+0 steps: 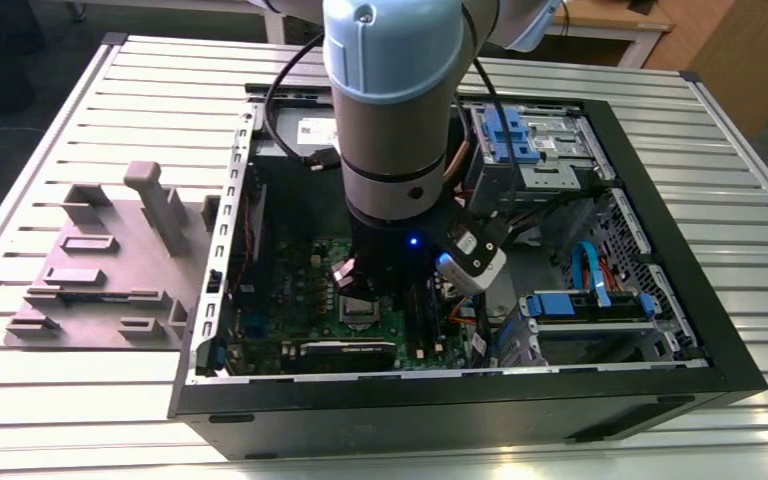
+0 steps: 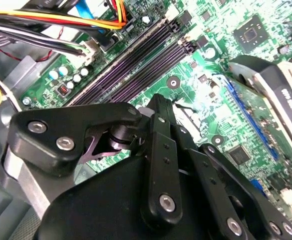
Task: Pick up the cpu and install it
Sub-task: 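Install the first cpu locking lever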
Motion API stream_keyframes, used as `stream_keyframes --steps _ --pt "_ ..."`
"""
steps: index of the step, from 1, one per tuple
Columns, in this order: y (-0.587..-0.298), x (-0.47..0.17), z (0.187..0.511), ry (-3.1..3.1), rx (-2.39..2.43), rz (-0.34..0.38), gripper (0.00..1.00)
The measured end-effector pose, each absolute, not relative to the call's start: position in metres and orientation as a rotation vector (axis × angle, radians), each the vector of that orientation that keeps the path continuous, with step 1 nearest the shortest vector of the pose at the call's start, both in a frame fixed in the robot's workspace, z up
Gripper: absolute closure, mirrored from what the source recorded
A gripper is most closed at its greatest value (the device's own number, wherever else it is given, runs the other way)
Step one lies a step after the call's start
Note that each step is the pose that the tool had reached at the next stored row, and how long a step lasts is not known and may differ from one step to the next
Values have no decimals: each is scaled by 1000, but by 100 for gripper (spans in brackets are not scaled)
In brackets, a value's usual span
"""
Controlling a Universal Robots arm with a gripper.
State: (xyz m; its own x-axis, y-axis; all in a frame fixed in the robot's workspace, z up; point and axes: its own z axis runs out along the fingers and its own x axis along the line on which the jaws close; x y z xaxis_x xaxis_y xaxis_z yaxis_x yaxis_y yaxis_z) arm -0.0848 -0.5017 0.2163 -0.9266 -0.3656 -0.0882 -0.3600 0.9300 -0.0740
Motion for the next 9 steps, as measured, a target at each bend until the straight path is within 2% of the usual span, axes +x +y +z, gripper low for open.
stream_keyframes --steps 9 --pt "-500 -85 217 2988 -560 -86 90"
